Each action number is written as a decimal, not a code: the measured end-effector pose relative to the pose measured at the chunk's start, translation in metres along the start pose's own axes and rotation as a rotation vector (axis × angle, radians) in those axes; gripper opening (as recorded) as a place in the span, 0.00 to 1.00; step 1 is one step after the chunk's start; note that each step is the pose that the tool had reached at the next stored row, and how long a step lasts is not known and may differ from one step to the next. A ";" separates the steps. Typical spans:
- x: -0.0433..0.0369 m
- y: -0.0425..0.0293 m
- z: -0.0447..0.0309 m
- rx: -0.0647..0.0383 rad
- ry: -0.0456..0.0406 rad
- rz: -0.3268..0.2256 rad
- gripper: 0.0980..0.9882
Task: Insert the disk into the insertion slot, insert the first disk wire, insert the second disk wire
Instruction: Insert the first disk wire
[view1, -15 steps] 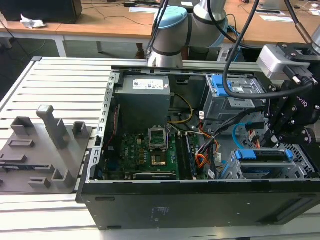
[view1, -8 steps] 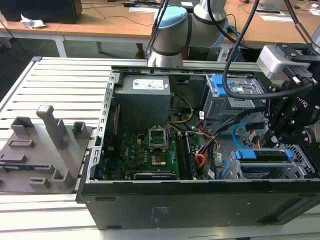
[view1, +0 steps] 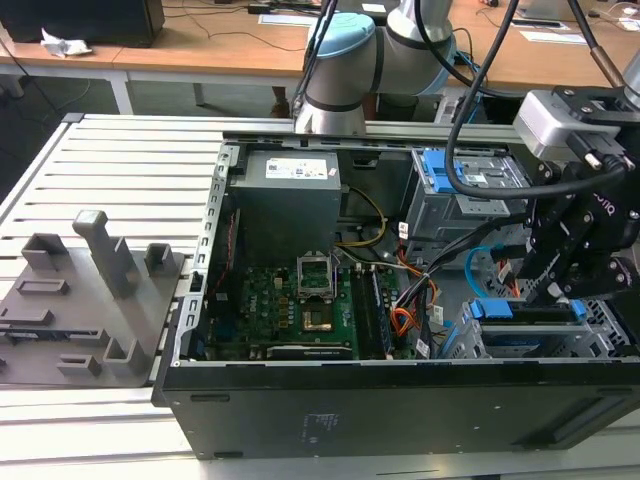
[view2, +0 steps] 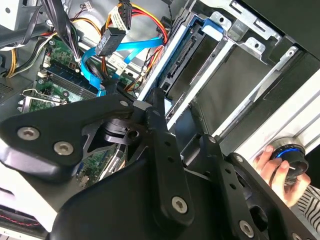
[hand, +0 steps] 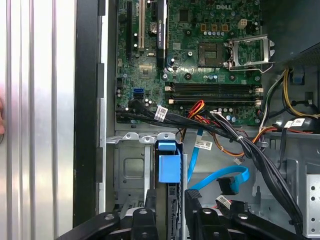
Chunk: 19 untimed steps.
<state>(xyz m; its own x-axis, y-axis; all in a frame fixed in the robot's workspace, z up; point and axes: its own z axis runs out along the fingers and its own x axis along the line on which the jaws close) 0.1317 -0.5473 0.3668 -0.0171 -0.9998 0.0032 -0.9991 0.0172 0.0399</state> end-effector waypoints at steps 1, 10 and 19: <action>-0.0001 -0.0009 0.0001 0.000 -0.0002 0.000 0.30; -0.0008 -0.0286 -0.0011 0.000 0.0000 0.000 0.30; -0.0009 -0.0286 -0.0054 0.000 0.0002 0.000 0.30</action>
<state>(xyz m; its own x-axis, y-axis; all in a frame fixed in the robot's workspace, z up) 0.1605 -0.5469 0.3711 -0.0171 -0.9998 0.0034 -0.9991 0.0173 0.0400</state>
